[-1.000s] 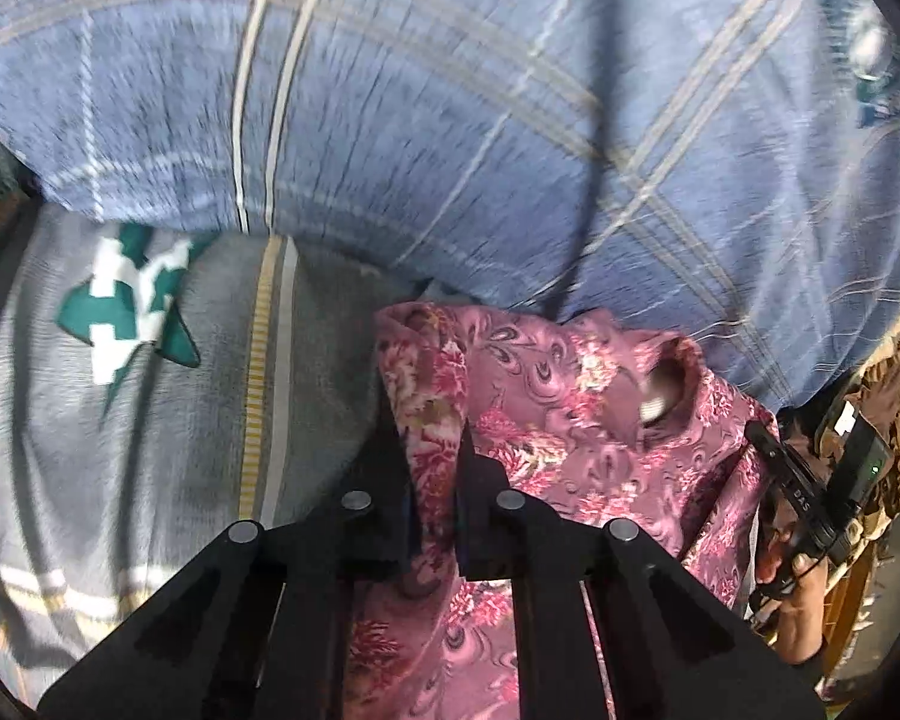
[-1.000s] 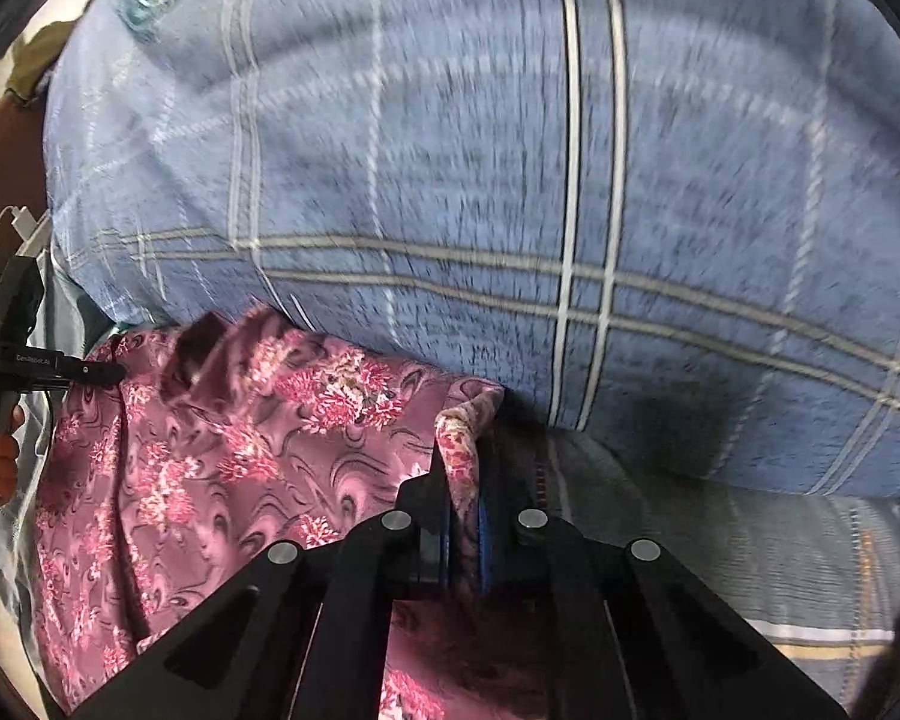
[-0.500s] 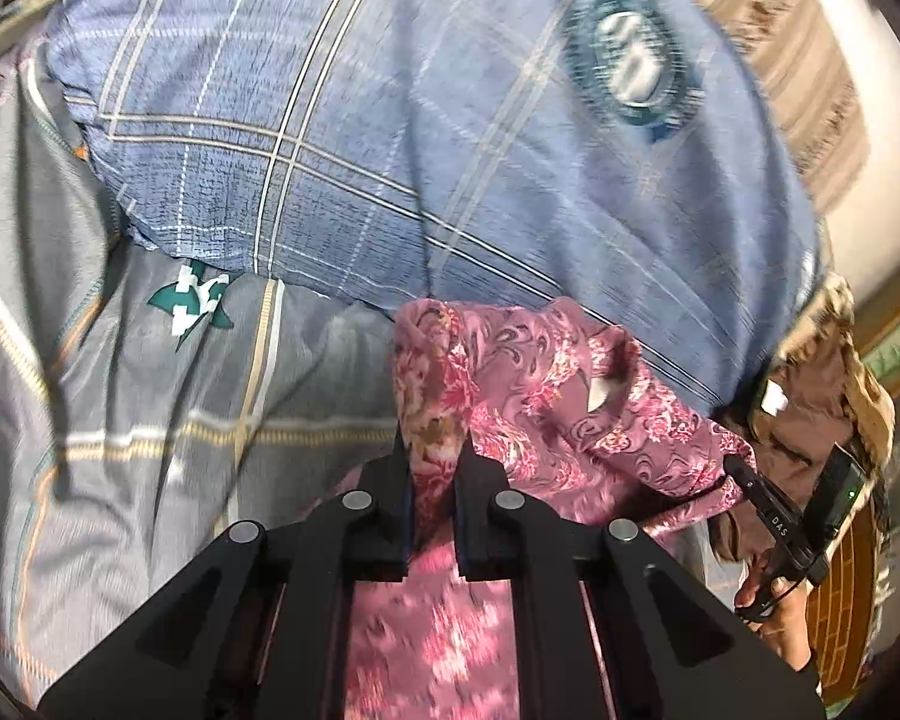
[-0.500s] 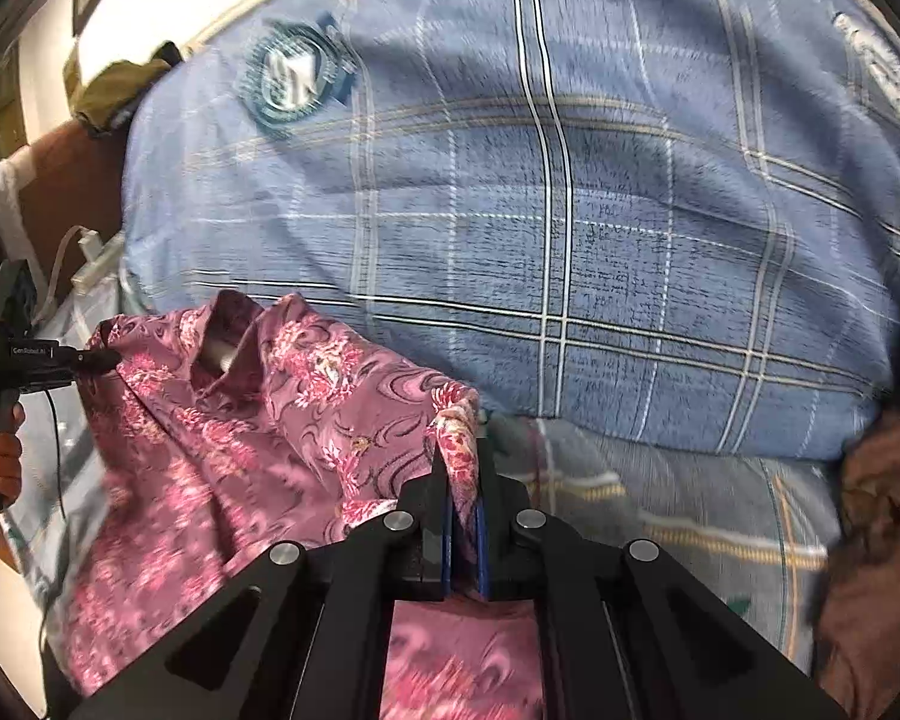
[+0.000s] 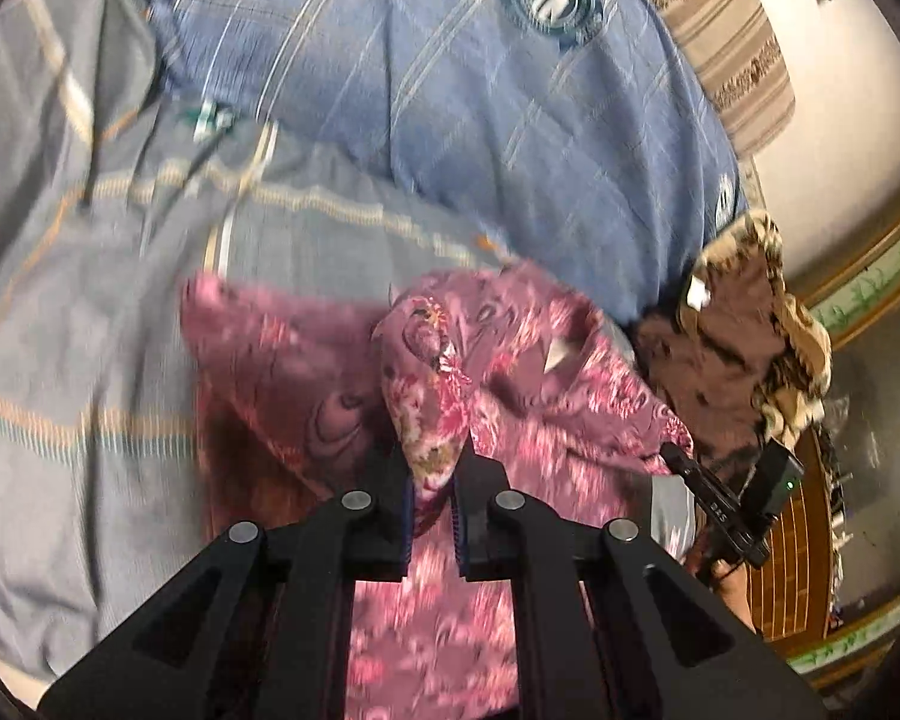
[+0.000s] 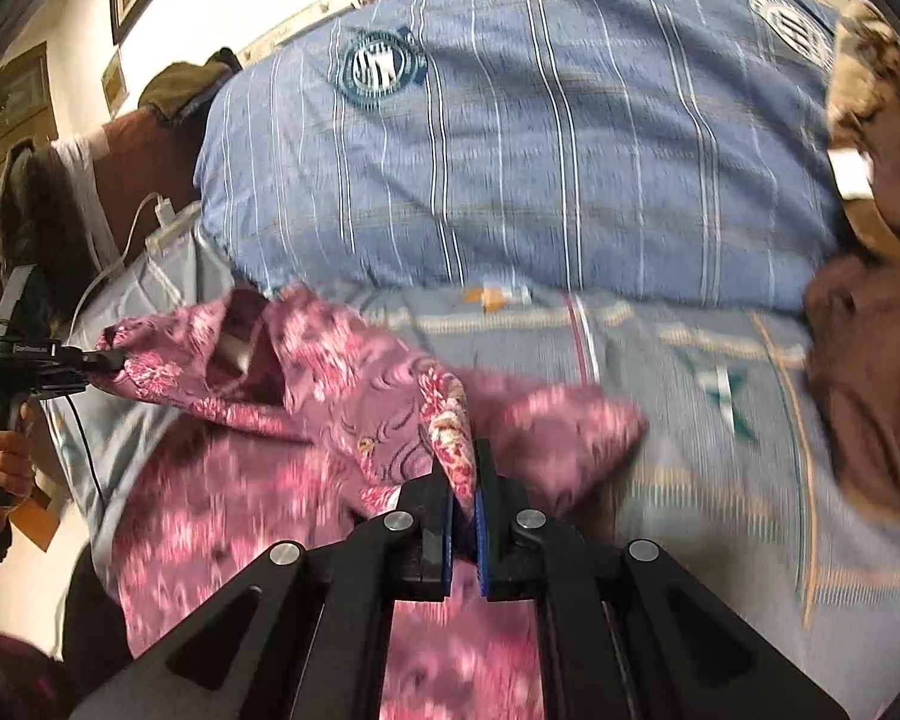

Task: Fold small clothes
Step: 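Lift the shirt with both grippers and fold it in half toward each other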

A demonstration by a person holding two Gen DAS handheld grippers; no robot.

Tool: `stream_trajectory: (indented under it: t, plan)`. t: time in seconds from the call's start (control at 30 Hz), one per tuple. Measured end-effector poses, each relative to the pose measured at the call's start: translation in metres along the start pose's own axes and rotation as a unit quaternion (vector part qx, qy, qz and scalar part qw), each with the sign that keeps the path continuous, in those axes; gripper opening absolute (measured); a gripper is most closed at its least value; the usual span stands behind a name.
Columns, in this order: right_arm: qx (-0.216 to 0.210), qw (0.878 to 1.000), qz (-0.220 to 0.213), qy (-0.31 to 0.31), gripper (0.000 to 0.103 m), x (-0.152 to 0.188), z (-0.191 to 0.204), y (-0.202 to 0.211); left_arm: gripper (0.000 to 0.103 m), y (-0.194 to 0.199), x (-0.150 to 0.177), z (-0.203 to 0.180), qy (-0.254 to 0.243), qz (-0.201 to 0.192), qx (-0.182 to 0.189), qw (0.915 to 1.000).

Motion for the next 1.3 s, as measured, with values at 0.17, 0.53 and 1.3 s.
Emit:
stream_trajectory:
  t: [0.17, 0.53, 1.3]
  plan:
    - [0.023, 0.998, 0.053, -0.025, 0.005, 0.058, -0.014, -0.012, 0.007, -0.02, 0.055, 0.016, -0.001, 0.058, -0.038, 0.9976]
    - [-0.053, 0.988, 0.038, -0.14, 0.066, 0.039, 0.011, 0.048, 0.064, 0.04, 0.045, 0.006, 0.058, 0.021, 0.017, 0.9979]
    - [-0.216, 0.8, 0.143, -0.541, 0.031, 0.046, 0.036, -0.08, 0.072, -0.063, 0.015, 0.028, 0.352, 0.113, 0.055, 0.9275]
Point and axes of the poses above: each gripper's, at about its wrist camera, not at the fingertips, and y roughly against the way its jaws point, z to its left, x to its underside, the point moved 8 cm from there along -y, roughly the way its jaws point, and after that the axes turned 7 degrees about -y, right-handed, at the moved point
